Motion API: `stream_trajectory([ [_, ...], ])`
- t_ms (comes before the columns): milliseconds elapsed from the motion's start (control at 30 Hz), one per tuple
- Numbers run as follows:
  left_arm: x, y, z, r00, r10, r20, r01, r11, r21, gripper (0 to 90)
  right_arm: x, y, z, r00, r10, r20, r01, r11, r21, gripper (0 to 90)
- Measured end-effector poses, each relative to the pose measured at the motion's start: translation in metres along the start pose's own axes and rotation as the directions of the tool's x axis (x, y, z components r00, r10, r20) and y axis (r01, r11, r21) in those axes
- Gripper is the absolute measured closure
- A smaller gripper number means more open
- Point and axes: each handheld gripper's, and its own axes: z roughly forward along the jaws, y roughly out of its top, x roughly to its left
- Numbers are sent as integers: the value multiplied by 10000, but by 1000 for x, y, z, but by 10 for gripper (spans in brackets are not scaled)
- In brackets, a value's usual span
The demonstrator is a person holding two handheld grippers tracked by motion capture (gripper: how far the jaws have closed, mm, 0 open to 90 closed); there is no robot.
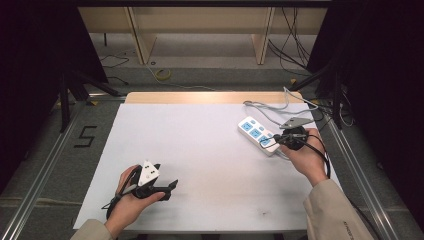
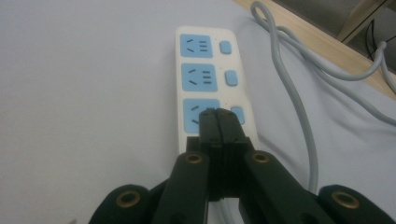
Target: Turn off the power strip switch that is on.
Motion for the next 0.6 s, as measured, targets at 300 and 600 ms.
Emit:
stream_trajectory([
  [300,0,0,0,10000,62,11,-62,10000,27,190,-5,7,6,10000,-9,47,8,9998,180,900],
  [600,0,0,0,10000,20,5,-20,10000,-5,190,-8,12,16,10000,-67,40,66,9991,426,900],
])
